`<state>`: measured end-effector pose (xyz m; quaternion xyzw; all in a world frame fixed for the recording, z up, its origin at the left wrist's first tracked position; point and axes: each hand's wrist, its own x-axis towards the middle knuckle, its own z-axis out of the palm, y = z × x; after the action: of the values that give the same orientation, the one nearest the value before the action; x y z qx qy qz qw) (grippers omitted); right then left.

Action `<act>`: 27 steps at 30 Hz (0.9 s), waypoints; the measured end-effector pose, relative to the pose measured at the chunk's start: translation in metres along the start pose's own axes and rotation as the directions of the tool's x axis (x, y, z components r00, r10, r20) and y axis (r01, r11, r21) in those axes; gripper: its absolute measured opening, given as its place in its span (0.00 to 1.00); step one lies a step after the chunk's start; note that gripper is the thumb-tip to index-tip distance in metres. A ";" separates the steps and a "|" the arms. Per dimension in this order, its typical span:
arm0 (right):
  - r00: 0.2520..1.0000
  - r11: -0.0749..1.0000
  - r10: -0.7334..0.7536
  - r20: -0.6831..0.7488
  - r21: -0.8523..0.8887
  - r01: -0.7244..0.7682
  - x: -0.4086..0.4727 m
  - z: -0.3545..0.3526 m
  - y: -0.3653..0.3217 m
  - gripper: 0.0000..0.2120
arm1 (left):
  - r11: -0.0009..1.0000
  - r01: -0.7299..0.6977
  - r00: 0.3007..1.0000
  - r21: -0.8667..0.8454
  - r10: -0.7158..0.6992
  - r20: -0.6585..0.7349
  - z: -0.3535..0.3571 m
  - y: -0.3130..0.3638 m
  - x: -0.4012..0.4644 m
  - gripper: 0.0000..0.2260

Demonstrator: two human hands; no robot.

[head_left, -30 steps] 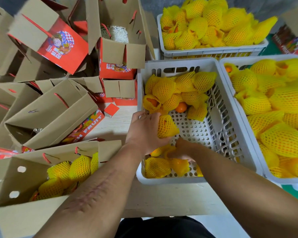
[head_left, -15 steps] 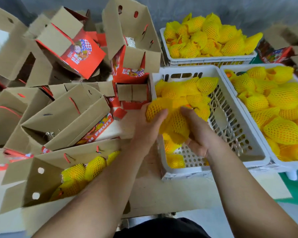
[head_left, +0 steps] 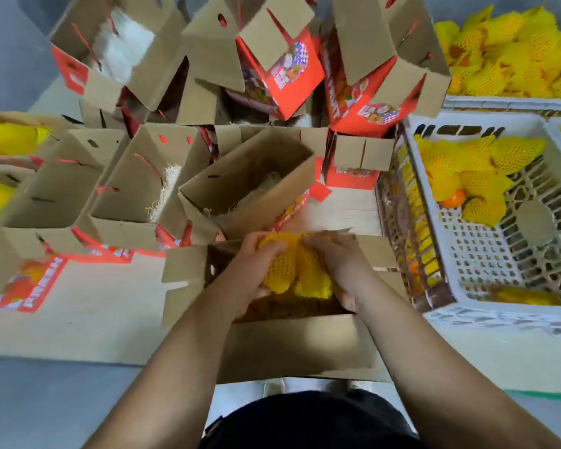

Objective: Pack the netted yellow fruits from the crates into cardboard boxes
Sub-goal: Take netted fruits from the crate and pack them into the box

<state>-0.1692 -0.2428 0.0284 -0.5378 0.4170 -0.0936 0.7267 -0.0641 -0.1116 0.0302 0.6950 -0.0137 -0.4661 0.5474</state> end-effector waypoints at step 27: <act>0.905 -0.030 0.424 -0.014 -1.000 -0.001 0.029 0.012 0.042 0.21 | 0.037 -0.139 0.947 0.990 -0.288 0.144 -0.015 -0.047 0.044 0.16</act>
<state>-0.1560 -0.2344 -0.0213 -0.8236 0.3233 0.4233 0.1949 -0.0526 -0.1053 -0.0343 0.7962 -0.3798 -0.4547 -0.1228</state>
